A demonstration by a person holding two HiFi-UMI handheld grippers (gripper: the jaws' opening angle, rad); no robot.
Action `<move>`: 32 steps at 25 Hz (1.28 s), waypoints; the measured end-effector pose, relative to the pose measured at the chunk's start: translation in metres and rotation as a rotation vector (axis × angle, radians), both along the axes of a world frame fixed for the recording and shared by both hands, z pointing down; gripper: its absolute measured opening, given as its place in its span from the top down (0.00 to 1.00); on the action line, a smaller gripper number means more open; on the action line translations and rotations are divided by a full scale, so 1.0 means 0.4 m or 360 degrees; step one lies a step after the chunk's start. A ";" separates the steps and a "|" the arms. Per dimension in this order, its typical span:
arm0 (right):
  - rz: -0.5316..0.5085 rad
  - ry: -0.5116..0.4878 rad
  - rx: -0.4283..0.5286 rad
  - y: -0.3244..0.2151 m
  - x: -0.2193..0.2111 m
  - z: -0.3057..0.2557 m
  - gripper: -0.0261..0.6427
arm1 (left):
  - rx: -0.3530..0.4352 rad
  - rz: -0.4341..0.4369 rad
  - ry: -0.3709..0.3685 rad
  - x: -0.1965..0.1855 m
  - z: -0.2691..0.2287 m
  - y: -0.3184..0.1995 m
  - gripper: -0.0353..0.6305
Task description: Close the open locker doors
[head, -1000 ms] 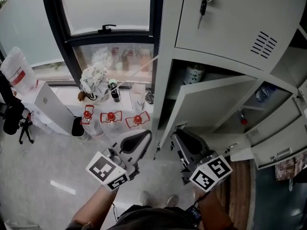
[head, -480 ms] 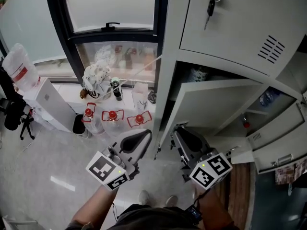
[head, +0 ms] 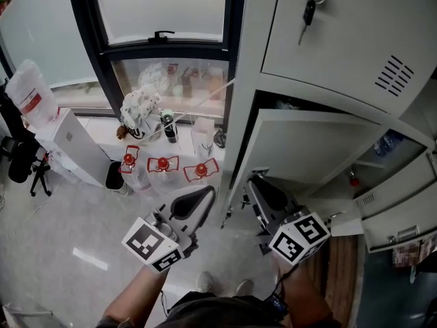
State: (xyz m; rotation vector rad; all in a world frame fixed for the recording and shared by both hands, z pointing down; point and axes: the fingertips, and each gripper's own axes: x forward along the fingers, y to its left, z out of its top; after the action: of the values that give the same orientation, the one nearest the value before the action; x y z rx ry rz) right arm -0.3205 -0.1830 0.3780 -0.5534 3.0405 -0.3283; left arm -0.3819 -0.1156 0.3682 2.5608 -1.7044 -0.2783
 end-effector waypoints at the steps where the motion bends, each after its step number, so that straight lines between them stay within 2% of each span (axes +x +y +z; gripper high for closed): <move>1: -0.0001 0.0001 0.0000 -0.003 -0.003 0.001 0.89 | -0.0002 -0.0004 0.0001 -0.002 0.001 0.000 0.93; 32: 0.0024 0.0002 -0.0038 -0.092 -0.057 0.018 0.89 | -0.0042 -0.0068 0.0023 -0.055 0.020 -0.030 0.93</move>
State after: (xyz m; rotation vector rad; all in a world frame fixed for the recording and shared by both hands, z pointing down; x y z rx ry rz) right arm -0.3433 -0.2196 0.3854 -0.5781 3.0355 -0.3645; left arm -0.4038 -0.1276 0.3763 2.5005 -1.7478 -0.2738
